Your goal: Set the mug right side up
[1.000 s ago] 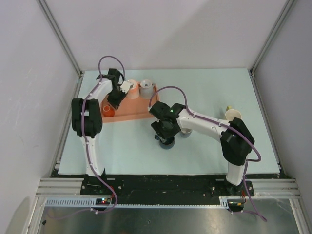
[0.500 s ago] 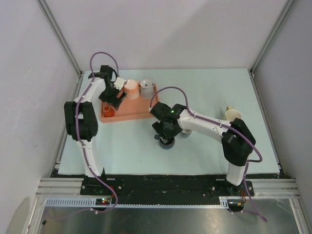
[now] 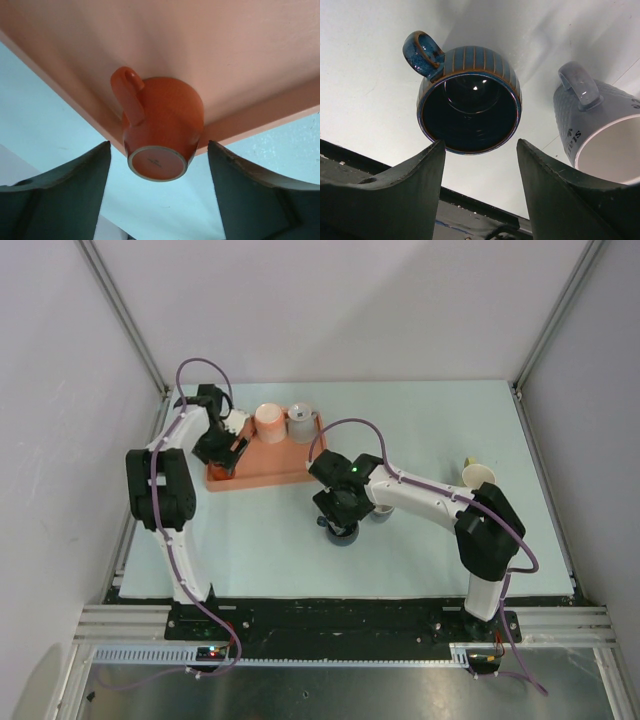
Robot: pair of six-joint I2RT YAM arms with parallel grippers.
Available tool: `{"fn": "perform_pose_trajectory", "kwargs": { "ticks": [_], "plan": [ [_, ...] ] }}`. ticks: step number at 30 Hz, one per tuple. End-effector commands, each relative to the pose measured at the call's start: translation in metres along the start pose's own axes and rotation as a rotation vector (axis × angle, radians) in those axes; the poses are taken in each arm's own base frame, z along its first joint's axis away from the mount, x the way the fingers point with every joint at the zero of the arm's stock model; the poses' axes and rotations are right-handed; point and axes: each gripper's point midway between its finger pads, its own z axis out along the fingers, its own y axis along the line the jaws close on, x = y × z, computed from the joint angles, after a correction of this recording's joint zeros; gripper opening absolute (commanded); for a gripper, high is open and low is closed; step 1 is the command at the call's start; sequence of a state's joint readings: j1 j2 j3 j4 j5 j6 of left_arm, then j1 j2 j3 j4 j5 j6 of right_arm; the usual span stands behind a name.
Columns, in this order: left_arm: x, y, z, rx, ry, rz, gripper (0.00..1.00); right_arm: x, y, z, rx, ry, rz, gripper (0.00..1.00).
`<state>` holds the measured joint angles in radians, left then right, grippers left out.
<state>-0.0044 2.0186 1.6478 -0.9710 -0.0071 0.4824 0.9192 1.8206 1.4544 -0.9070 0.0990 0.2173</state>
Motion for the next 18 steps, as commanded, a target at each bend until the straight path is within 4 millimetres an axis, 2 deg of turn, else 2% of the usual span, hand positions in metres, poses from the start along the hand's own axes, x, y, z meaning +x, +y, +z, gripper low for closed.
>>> {"fn": "perform_pose_trajectory", "kwargs": {
  "ticks": [1,5,9,13,16,18],
  "plan": [
    [-0.017,-0.003,-0.005,0.015,-0.055,0.001,0.76,-0.007,-0.003,-0.013,0.006,-0.049,0.025,0.65],
    [-0.016,-0.014,-0.003,0.047,-0.057,0.028,0.59,-0.007,-0.003,-0.012,0.005,-0.048,0.023,0.65],
    [-0.013,-0.021,0.007,0.080,-0.040,0.039,0.52,-0.007,-0.005,-0.014,0.007,-0.050,0.023,0.65],
    [-0.015,-0.021,0.017,0.087,-0.026,0.036,0.42,-0.008,-0.010,-0.020,0.018,-0.059,0.024,0.74],
    [-0.022,-0.020,0.019,0.087,-0.034,0.035,0.11,-0.011,-0.011,-0.028,0.015,-0.087,0.022,0.80],
    [-0.028,-0.021,0.017,0.092,-0.049,0.032,0.03,-0.014,-0.010,-0.032,0.005,-0.102,0.022,0.83]
  ]
}}
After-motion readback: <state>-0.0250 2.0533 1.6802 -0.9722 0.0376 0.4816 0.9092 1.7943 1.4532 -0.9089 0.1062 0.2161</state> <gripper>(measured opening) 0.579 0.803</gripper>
